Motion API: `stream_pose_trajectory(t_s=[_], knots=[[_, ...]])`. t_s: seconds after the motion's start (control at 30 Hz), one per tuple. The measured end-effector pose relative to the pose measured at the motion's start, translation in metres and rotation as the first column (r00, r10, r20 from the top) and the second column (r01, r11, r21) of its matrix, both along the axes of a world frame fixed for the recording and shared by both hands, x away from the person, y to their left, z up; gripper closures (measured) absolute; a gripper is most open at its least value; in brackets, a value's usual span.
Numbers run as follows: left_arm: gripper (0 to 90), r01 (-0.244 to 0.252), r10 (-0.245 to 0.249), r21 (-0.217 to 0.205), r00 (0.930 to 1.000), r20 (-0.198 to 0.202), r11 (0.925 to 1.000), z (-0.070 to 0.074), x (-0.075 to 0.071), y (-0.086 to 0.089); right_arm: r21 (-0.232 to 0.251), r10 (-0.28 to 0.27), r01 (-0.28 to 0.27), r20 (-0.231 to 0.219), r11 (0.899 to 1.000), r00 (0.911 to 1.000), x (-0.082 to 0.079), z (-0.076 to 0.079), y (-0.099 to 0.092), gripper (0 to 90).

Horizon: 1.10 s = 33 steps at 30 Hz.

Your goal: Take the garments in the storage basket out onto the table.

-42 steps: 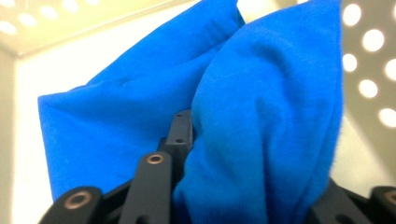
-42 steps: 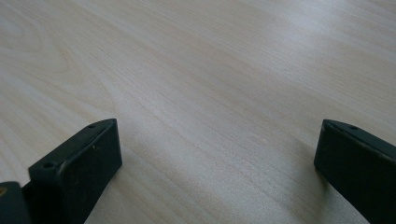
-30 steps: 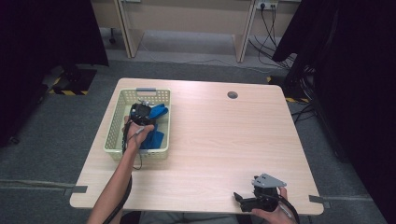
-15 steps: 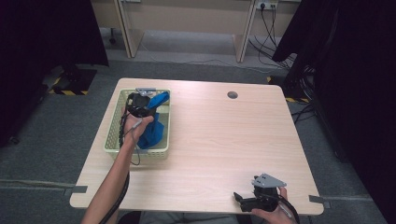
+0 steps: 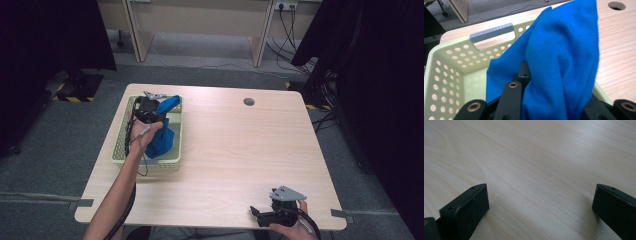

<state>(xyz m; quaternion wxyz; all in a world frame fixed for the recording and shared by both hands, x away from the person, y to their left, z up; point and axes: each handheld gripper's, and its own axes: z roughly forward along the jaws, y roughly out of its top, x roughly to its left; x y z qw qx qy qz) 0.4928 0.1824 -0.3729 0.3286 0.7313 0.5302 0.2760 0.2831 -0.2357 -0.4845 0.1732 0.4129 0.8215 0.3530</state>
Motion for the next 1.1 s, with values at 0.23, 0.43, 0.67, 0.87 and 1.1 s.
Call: stream_pose_trajectory(t_s=[0.23,0.43,0.67,0.87,1.1], knots=[[73.4,0.01,-0.01,-0.009,0.9999,0.006,0.9999,0.008,-0.003,-0.001,0.0,0.0,0.0,0.001,1.0,1.0,0.0,0.0,0.0,1.2],[73.4,0.016,-0.015,-0.018,0.9998,0.014,0.9997,0.014,-0.005,-0.001,0.0,0.0,0.0,0.001,1.0,1.0,0.0,0.0,0.0,1.2],[73.3,0.028,-0.027,-0.028,0.9994,0.022,0.9992,0.025,-0.01,0.001,0.0,0.0,0.0,0.001,1.0,1.0,0.0,0.0,0.0,1.2],[73.3,0.032,-0.031,-0.041,0.9991,0.027,0.9986,0.036,-0.013,0.003,0.0,0.0,0.0,0.001,1.0,1.0,0.0,0.0,0.0,1.2],[73.2,0.062,-0.06,-0.042,0.9973,0.044,0.9972,0.048,-0.017,-0.006,0.001,0.0,0.0,0.002,1.0,1.0,0.0,0.0,0.0,1.2]])
